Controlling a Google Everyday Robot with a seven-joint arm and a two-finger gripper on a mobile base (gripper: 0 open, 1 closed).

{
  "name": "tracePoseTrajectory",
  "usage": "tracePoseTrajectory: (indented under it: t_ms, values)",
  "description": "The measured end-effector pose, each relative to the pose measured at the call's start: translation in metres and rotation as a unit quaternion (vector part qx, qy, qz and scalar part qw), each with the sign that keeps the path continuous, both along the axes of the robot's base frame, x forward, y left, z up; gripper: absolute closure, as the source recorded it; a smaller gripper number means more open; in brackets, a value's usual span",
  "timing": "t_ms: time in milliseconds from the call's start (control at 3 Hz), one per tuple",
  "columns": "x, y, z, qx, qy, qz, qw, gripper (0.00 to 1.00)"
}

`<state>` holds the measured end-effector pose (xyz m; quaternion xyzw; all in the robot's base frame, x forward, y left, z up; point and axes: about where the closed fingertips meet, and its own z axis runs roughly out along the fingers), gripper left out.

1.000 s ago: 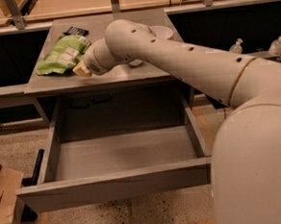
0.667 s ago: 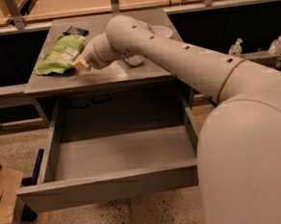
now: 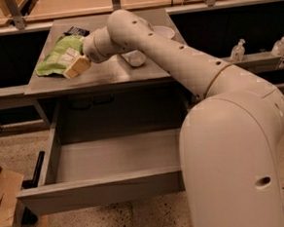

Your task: Place green rice chip bag into top drawer

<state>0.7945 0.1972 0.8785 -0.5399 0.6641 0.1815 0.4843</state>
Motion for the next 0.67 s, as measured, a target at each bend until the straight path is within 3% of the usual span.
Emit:
tracePoseTrajectory:
  t_ms: [667]
  values:
    - [0.013,0.019,-0.012,0.021,0.006,0.017,0.9996,0.0]
